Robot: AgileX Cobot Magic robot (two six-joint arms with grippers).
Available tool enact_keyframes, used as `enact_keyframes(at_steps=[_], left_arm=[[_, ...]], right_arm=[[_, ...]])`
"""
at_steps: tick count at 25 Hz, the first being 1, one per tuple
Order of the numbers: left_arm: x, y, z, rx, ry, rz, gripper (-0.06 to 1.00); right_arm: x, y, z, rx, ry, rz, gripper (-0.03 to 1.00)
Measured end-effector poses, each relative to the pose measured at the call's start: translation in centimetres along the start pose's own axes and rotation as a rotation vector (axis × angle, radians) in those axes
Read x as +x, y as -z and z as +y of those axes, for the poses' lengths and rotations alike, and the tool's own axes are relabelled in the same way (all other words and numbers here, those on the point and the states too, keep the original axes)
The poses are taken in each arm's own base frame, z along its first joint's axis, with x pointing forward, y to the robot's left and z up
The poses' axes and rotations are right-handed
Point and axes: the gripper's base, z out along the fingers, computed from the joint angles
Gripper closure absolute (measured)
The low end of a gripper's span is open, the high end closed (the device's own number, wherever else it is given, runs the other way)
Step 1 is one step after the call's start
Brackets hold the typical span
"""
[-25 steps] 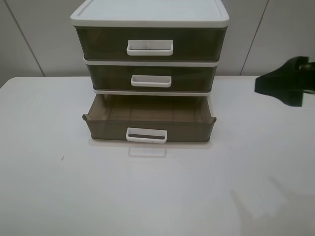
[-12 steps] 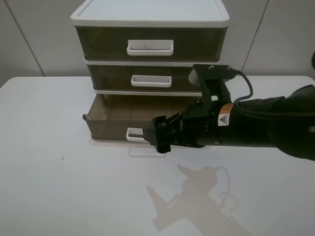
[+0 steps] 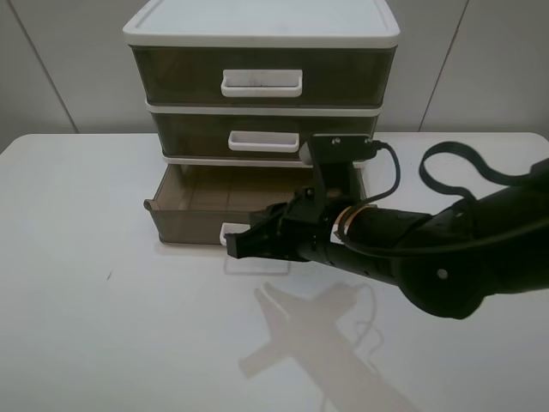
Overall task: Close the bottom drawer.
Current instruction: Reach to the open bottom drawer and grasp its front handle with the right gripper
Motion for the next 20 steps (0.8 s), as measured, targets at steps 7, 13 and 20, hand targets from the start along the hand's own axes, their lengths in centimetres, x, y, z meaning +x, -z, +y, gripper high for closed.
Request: enact_keyframes(at_steps=[7,13,20], left_arm=[[0.0,0.0,0.0,0.0,0.0,0.0,0.23],[0.0,0.0,0.0,0.0,0.0,0.0,0.23],[0.0,0.0,0.0,0.0,0.0,0.0,0.23]], right_arm=[[1.7,-1.8,-0.8,0.03,0.0,-0.005,0.95],[2.2,-3.0,-0.9,0.037,-0.002,-0.019,0.95],[2.4,-4.5,-1.0,0.055,-0.019,-0.039,0.95]])
